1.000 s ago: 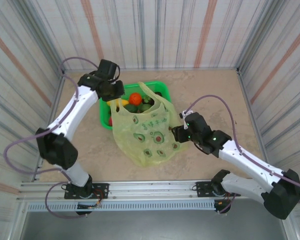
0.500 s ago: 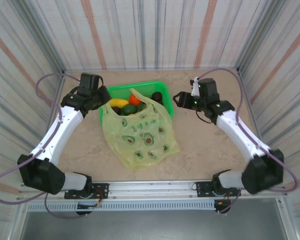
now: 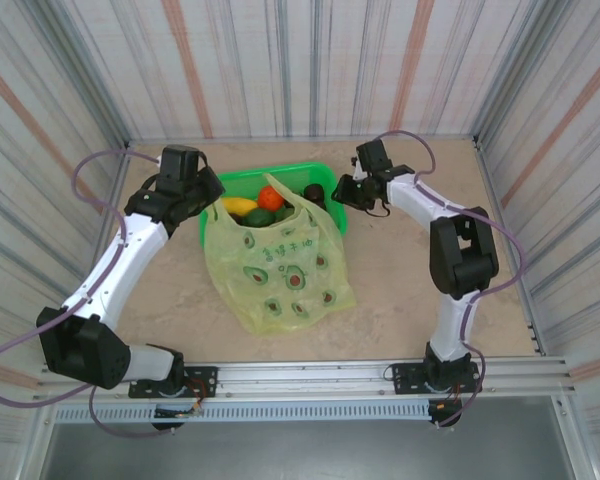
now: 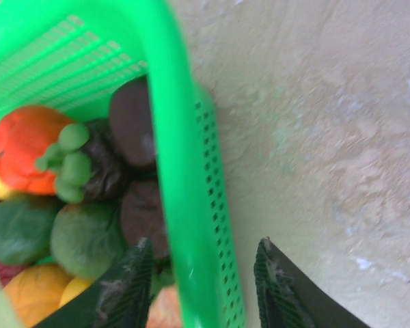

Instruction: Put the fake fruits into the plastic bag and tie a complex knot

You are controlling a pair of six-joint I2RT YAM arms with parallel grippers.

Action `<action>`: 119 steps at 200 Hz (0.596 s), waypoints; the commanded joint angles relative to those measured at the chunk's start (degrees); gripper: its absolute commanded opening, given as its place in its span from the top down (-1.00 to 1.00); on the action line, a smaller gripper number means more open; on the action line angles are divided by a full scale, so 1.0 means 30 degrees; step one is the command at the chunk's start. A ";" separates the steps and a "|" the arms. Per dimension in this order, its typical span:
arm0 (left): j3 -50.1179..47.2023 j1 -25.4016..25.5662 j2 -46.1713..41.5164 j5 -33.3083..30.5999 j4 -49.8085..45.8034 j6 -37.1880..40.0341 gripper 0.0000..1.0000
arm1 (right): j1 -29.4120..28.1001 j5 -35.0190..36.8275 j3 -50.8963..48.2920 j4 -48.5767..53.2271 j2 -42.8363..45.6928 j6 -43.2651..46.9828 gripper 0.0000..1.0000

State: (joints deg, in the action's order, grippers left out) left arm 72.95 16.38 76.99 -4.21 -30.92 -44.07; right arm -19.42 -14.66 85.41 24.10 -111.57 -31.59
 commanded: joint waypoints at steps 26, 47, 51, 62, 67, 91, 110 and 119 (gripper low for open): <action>0.0128 -0.0032 -0.0273 -0.0415 0.0769 -0.0626 1.00 | 0.1046 0.3299 0.0414 0.0808 -0.0583 -0.1744 0.49; 0.0366 -0.0024 -0.0053 -0.0443 0.1024 -0.0636 1.00 | 0.1902 0.4073 -0.0188 0.0318 -0.0050 -0.1900 0.49; 0.0430 -0.0040 -0.0007 -0.0494 0.1088 -0.0616 1.00 | 0.2077 0.4223 -0.0239 0.0328 0.0050 -0.1891 0.49; 0.0620 -0.0048 0.0108 -0.0584 0.1207 -0.0509 1.00 | 0.2632 0.4472 -0.0529 0.0126 0.0341 -0.1891 0.49; 0.0735 -0.0056 0.0195 -0.0617 0.1245 -0.0501 1.00 | 0.2926 0.4471 -0.0668 0.0030 0.0454 -0.1905 0.50; 0.1294 -0.0072 0.0748 -0.0507 0.1382 -0.0398 1.00 | 0.4421 0.4099 -0.1293 -0.0498 0.0802 -0.2082 0.51; 0.1621 -0.0085 0.1216 -0.0426 0.1573 -0.0362 1.00 | 0.5239 0.3800 -0.1231 -0.0473 0.0822 -0.1620 0.49; 0.1847 -0.0070 0.1467 -0.0214 0.1712 -0.0259 1.00 | 0.5400 0.3542 -0.1093 -0.0416 0.0874 -0.1280 0.43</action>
State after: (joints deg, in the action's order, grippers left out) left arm 75.79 16.38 79.66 -4.40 -27.38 -45.15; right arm -5.34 -6.46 83.13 20.80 -110.39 -35.59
